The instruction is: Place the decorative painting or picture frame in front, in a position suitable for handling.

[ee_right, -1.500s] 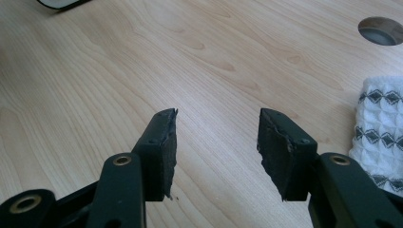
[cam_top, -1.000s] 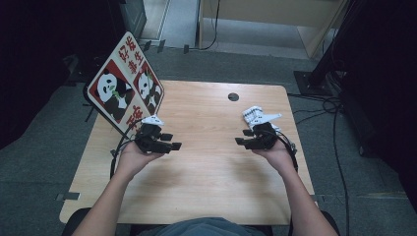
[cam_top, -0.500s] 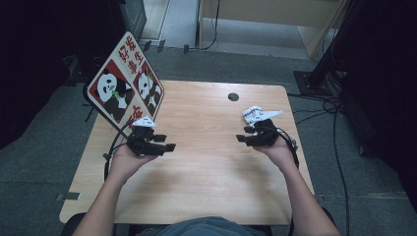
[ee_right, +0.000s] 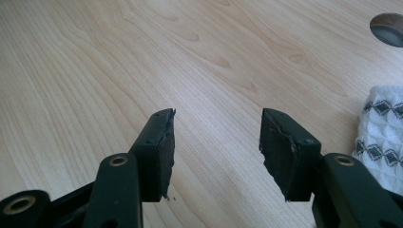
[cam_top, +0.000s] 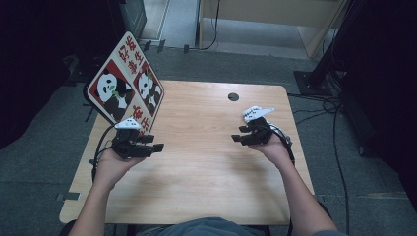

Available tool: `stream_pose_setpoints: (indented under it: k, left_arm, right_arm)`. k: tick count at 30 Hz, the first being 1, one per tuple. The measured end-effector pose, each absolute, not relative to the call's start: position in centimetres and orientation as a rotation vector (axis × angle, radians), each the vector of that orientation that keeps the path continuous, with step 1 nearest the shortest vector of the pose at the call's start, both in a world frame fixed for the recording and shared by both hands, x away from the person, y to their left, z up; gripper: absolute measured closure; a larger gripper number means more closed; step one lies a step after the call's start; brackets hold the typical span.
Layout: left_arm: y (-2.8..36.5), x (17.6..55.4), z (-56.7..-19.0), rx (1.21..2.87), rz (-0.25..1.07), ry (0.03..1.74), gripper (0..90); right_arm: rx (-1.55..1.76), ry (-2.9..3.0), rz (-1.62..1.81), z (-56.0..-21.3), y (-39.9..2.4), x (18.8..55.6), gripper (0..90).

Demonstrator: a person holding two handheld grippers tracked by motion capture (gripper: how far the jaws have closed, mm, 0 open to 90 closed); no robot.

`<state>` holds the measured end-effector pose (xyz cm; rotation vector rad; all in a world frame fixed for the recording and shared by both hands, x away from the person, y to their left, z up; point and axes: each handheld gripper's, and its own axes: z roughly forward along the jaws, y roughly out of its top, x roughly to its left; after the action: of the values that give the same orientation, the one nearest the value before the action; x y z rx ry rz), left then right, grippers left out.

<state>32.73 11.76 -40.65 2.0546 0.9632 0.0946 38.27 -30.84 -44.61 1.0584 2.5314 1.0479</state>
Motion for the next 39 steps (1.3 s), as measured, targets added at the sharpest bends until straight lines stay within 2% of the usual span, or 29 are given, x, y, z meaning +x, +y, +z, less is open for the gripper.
stream_pose_setpoints:
  k: [39]
  left_arm:
    - [21.6,30.4,-39.0,1.839,0.224,1.183,41.5]
  right_arm:
    - [1.089,2.555,0.967,-45.1,-30.8,38.2,46.1]
